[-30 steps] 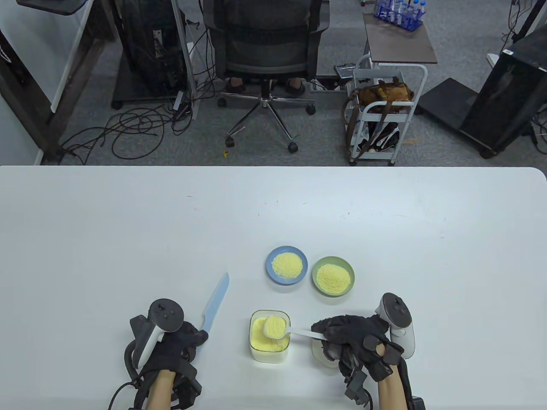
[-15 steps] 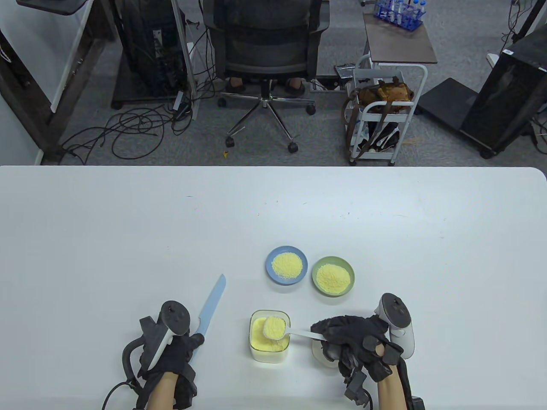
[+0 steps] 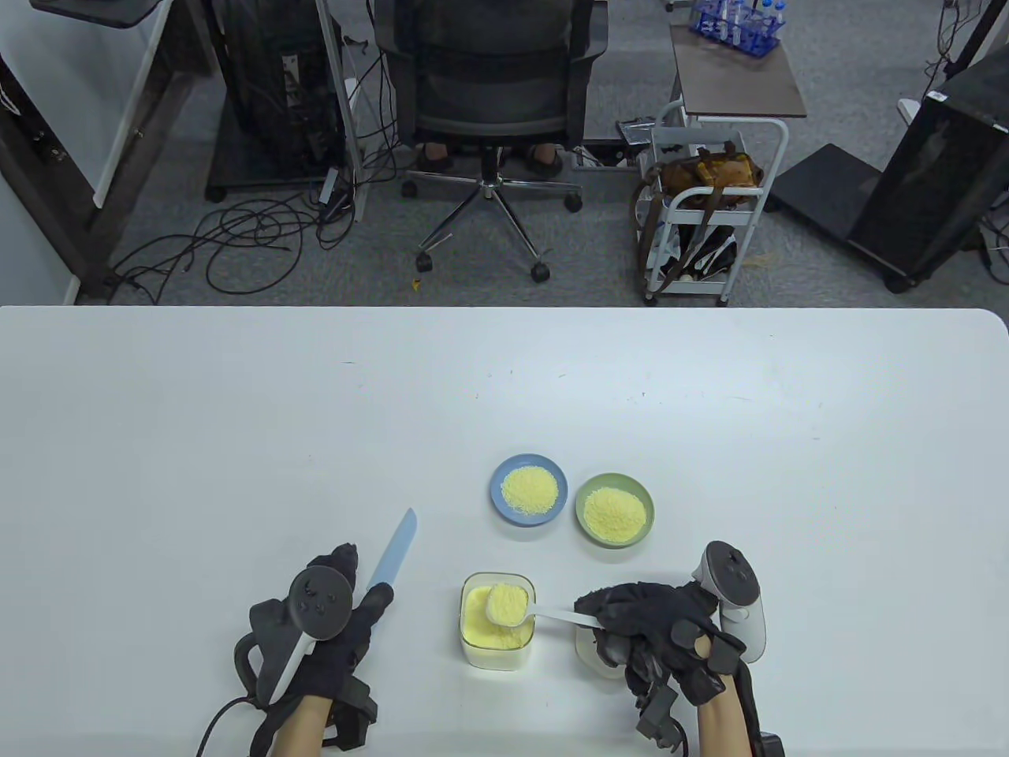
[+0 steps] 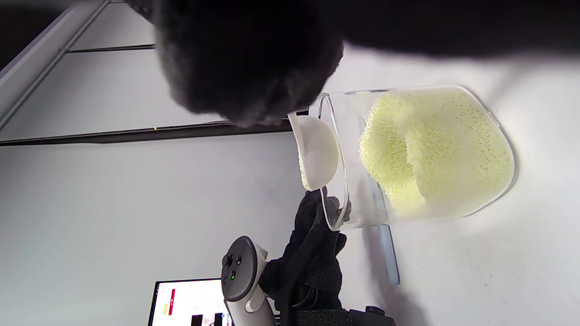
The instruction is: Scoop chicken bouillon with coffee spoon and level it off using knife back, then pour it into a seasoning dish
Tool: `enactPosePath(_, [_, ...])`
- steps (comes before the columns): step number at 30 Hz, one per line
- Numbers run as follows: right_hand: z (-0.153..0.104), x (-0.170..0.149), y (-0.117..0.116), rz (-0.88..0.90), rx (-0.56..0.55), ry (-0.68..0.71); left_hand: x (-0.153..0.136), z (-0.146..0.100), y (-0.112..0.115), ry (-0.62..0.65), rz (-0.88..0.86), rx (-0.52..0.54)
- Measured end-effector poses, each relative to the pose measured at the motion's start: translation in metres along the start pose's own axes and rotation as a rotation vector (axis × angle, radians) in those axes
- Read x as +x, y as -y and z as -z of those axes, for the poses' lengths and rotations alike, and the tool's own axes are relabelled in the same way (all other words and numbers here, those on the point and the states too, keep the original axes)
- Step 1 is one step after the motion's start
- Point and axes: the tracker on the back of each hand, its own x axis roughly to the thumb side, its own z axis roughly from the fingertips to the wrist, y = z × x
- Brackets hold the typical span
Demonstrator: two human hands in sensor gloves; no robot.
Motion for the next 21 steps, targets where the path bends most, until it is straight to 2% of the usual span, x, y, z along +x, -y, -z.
enactPosePath(10, [-0.001, 0.000, 0.002, 0.014, -0.010, 0.005, -0.002, 0.007, 0.016, 0.003, 0.053, -0.139])
enactPosePath(16, [-0.003, 0.004, 0.009, 0.053, -0.045, 0.046, -0.001, 0.007, 0.018, 0.012, 0.046, -0.166])
enactPosePath(21, [0.006, 0.009, 0.023, 0.082, -0.126, 0.047, 0.001, 0.008, 0.018, 0.027, 0.009, -0.158])
